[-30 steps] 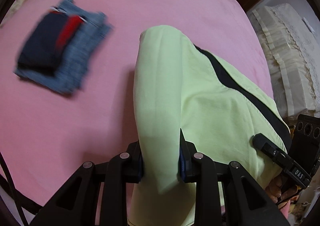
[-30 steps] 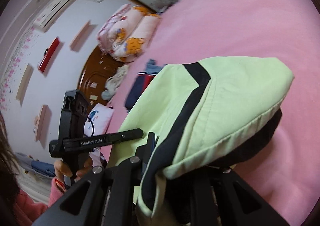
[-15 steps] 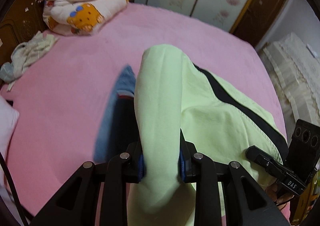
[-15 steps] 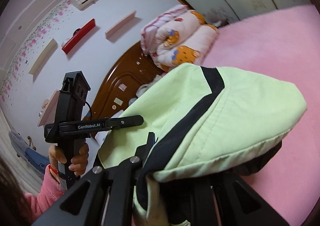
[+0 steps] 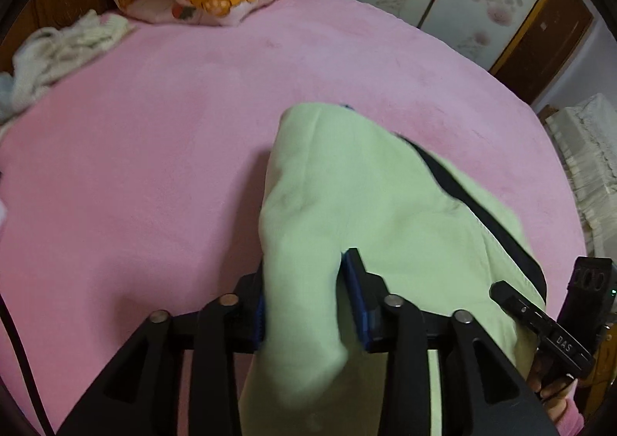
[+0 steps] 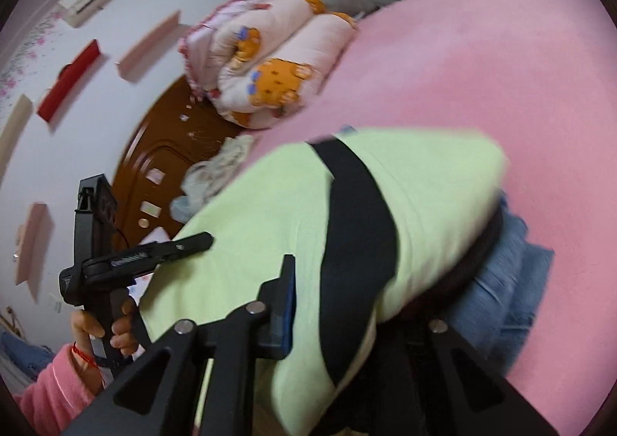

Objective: Fold large clothes
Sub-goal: 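Carry the bundle with both grippers onto the folded clothes stack, then open both grippers and release the bundle on the stack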

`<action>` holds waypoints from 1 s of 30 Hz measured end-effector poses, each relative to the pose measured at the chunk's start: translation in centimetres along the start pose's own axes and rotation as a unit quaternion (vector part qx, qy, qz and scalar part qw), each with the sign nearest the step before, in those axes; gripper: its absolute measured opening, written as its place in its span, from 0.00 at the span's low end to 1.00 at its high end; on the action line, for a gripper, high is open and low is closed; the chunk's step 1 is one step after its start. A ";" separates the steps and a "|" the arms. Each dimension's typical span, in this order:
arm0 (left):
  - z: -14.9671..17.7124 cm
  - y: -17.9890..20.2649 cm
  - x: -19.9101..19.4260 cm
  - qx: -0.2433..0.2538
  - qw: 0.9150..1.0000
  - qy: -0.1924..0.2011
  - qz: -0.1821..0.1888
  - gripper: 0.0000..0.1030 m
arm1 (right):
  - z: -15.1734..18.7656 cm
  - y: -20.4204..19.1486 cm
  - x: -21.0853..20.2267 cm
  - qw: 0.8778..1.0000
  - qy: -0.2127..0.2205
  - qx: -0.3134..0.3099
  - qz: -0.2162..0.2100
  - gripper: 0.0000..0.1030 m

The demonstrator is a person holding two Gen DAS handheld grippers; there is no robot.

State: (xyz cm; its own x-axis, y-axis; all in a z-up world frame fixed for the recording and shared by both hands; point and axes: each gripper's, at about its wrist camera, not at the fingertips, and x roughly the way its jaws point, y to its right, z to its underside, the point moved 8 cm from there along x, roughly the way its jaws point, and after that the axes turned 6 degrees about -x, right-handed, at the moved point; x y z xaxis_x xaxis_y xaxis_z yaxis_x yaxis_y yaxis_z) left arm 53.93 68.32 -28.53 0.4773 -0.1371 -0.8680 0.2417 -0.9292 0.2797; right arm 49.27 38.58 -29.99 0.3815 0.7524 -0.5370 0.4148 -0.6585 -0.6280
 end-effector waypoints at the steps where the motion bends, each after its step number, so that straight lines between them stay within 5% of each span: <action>1: 0.2 -0.2 0.5 0.011 1.000 0.003 -0.004 0.42 | 0.6 0.7 0.2 1.000 -0.005 0.001 0.008 0.17; 8: 0.3 -1.7 2.4 0.023 0.998 0.049 -0.014 0.56 | 3.4 3.6 -0.4 0.998 -0.009 0.059 0.012 0.23; 14: 3.1 -1.0 -2.3 -0.002 0.988 0.118 -0.097 0.64 | 4.2 3.4 -3.5 0.997 0.002 0.068 0.047 0.37; 17: 7.1 0.1 -4.8 -0.068 0.986 0.138 -0.060 0.64 | 5.9 3.5 -6.0 0.995 0.004 0.053 0.087 0.51; 22: 15.5 4.0 -9.8 -0.132 0.964 0.215 -0.087 0.75 | 11.5 4.4 -11.2 0.986 0.005 0.043 0.160 0.52; 30: 32.8 16.9 -11.7 -0.105 0.986 0.111 -0.068 0.75 | 25.3 8.3 -25.2 0.960 -0.079 0.074 0.260 0.53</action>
State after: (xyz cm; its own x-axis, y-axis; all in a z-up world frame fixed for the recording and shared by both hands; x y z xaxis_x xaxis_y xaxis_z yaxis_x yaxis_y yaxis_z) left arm 24.77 42.96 -27.13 0.5959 0.0848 -0.7986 0.4750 -0.8391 0.2653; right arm 22.24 14.57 -35.95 0.3698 0.3243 -0.8707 0.0765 -0.9446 -0.3193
